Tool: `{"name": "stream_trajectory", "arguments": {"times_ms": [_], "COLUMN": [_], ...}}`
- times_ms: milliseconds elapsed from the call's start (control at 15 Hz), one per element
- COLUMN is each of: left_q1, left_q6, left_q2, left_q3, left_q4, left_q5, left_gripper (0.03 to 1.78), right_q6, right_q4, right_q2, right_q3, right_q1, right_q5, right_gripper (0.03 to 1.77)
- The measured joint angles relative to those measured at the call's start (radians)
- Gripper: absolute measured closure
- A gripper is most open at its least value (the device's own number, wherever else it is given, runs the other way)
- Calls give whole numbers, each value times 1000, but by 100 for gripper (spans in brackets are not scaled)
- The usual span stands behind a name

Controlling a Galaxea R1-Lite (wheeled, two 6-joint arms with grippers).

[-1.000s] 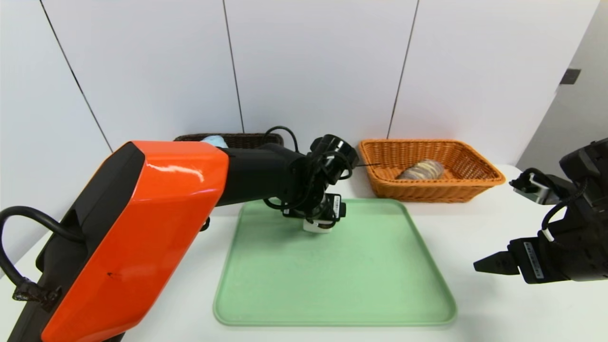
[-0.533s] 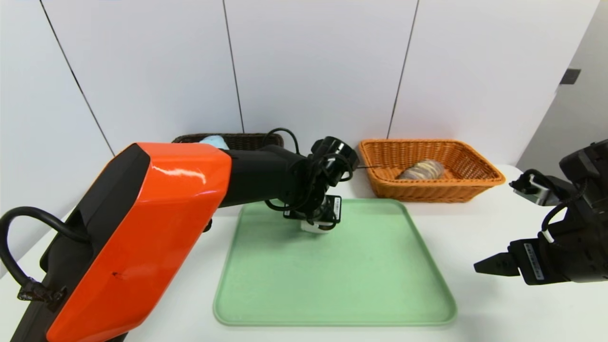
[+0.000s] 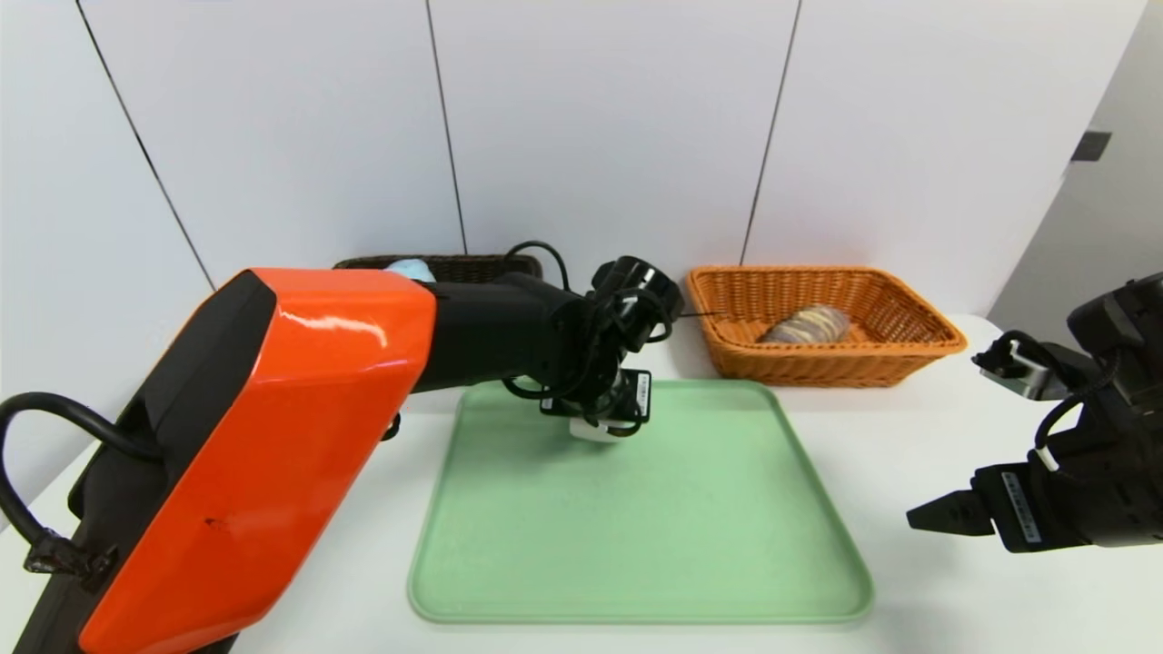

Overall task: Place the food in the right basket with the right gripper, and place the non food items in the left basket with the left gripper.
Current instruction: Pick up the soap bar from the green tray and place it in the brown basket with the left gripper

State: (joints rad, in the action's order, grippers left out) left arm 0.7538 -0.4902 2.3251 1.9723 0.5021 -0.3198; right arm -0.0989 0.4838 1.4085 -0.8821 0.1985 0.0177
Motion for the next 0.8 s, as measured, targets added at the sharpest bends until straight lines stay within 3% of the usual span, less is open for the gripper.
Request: {"name": "stream_trajectory", "arguments": {"times_ms": [467, 800], "left_q1": [45, 29], "left_q6": [11, 144], "left_q2": [-137, -269], "left_q3": [-2, -2], "left_q4": [27, 21], "left_q5": [9, 9], "left_gripper": [83, 83], "right_q6": [-3, -3], "right_q4": [1, -1], "right_q2": [-7, -10], "right_q3": [12, 12], "right_q1": [0, -1], "right_q5": [-1, -2], "right_gripper": [10, 10]}}
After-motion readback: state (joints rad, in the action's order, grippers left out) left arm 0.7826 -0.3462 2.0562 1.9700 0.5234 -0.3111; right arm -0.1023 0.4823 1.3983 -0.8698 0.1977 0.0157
